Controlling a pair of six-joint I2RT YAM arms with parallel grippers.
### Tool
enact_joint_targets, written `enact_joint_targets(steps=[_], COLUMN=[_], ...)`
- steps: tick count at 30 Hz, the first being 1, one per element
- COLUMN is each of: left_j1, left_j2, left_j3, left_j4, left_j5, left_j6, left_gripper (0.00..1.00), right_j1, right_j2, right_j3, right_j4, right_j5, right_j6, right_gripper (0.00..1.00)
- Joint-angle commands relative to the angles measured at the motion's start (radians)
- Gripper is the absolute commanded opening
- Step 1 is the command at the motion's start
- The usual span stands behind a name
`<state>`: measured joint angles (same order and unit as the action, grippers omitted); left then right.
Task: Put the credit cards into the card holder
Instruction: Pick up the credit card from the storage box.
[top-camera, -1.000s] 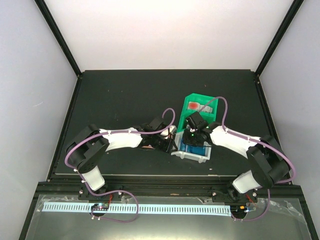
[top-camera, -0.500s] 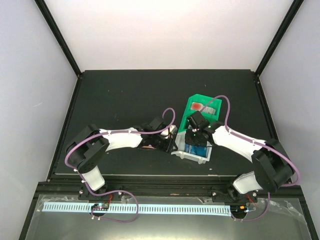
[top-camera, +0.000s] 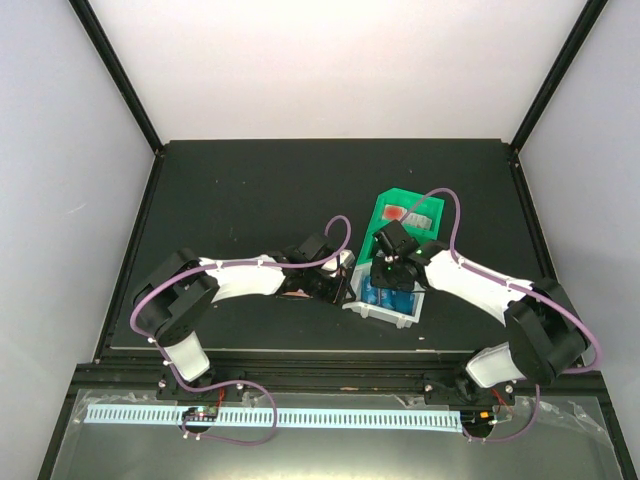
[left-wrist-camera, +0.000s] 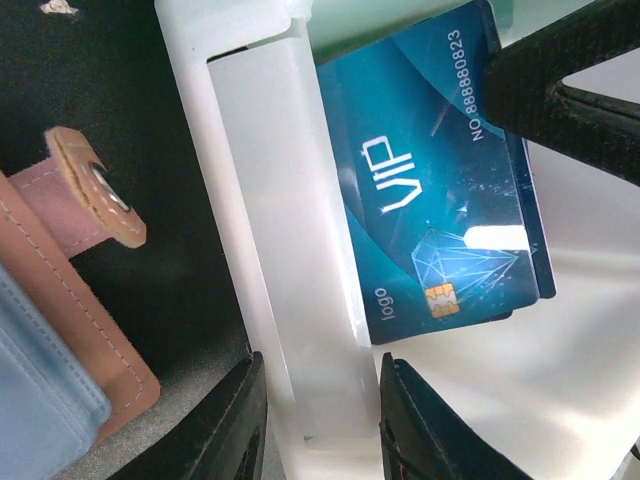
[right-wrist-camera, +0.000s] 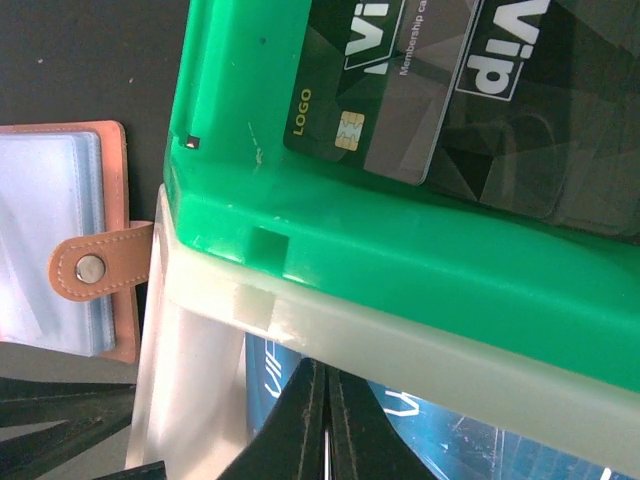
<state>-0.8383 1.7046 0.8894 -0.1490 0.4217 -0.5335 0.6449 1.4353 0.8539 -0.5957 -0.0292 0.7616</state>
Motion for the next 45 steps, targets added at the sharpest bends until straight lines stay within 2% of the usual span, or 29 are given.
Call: enact_joint_targets(steps=[1,9,14,34,41,45], left_j1=[-0.015,-0.015,-0.015,-0.015,-0.013,-0.013], left_j2=[0.026,0.023,0.018,0.003,-0.026,-0.052], left_j3=[0.031,0.028,0.026,0.03,0.028,0.032], left_j4=[-0.006,-0.006,-0.007,-0.016,-0.008,0.0], left_j5=[0.014,0.008,0.004,-0.017,-0.029,-0.029], left_j6=[0.026,0.026,0.026,0.021,0.018,0.012], left_gripper=[0.31,0.31,0.3,0.31,0.33,0.38], right_j1=[0.0,0.0,0.0,-0.001,-0.002,-0.006], right_j2=[-0.019,-0.018,-0.024,-0.105,-0.163,-0.205], right_j3=[0.023,-0.008,-0.016,-0.002,0.013,0.016], right_j4=[-0.005,0.068,0.073,0.028,-0.062,-0.079], right_j5=[0.023,-0.076,-0.063,-0.103,0.047,0.041], right_j6=[-0.009,-0.01,0.007,0.021,0.038,0.025], right_gripper=[0.03,0.07,0.01,0.01,0.01,0.01])
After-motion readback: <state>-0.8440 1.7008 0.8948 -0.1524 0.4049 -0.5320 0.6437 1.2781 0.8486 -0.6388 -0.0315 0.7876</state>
